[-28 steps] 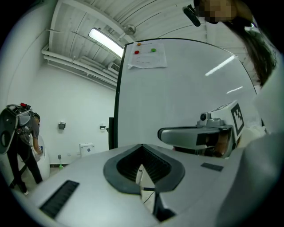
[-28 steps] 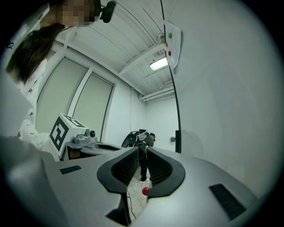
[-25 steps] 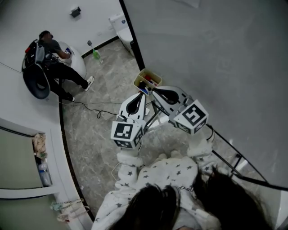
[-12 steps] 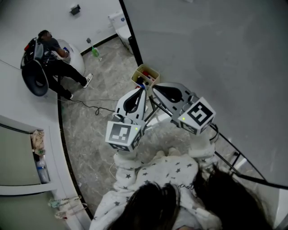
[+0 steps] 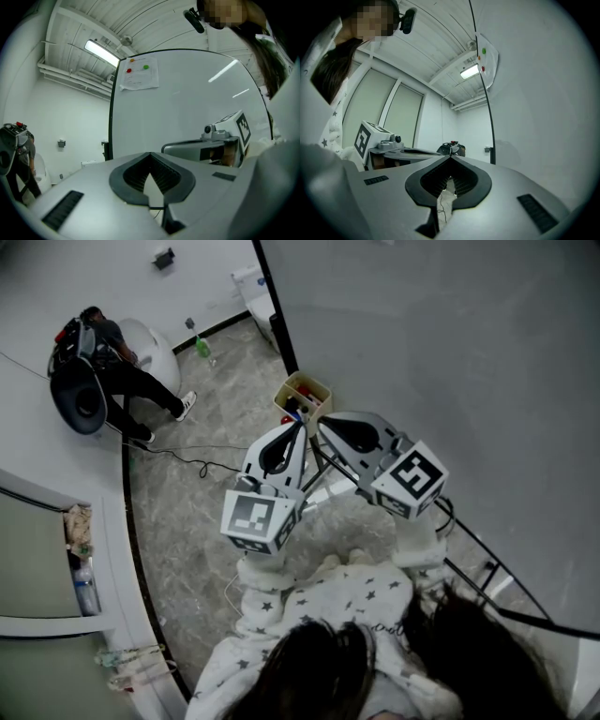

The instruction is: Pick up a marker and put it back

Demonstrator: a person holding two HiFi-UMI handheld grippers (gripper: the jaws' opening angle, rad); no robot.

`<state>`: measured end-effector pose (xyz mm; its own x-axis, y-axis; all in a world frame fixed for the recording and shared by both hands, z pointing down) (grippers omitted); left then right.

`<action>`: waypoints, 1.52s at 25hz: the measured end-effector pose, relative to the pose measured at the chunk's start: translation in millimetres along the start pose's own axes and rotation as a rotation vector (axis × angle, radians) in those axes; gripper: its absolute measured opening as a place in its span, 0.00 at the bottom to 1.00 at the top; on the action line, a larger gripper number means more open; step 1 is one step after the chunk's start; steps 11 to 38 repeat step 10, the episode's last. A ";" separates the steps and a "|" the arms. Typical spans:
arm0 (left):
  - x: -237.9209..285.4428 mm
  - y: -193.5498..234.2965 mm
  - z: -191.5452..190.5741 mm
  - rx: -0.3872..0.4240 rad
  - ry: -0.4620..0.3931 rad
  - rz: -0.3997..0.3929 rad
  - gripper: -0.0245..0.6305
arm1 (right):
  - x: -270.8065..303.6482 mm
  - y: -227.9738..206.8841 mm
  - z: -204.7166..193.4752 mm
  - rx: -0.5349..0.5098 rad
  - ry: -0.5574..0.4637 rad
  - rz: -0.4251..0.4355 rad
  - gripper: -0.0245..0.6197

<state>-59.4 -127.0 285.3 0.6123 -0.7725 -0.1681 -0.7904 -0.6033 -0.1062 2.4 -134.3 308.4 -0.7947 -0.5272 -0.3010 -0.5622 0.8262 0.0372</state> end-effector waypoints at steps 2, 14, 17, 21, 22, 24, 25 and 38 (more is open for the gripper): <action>-0.1 -0.3 3.1 0.005 -0.007 0.005 0.04 | 0.0 0.1 -0.5 0.004 0.003 0.002 0.05; -4.6 -1.7 -6.9 -0.010 -0.005 0.010 0.04 | -1.4 0.2 -0.3 0.007 0.003 0.008 0.05; -4.6 -1.7 -6.9 -0.010 -0.005 0.010 0.04 | -1.4 0.2 -0.3 0.007 0.003 0.008 0.05; -4.6 -1.7 -6.9 -0.010 -0.005 0.010 0.04 | -1.4 0.2 -0.3 0.007 0.003 0.008 0.05; -4.6 -1.7 -6.9 -0.010 -0.005 0.010 0.04 | -1.4 0.2 -0.3 0.007 0.003 0.008 0.05; -4.6 -1.7 -6.9 -0.010 -0.005 0.010 0.04 | -1.4 0.2 -0.3 0.007 0.003 0.008 0.05; -4.6 -1.7 -6.9 -0.010 -0.005 0.010 0.04 | -1.4 0.2 -0.3 0.007 0.003 0.008 0.05; -4.6 -1.7 -6.9 -0.010 -0.005 0.010 0.04 | -1.4 0.2 -0.3 0.007 0.003 0.008 0.05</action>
Point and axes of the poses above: the fingertips, and each gripper's own axes: x forward along the fingers, y to its left, z out of its top, the point moved 3 cm from there along -x, backward along the fingers, and after that the axes turned 12 degrees about -y, right-handed, at the moved point
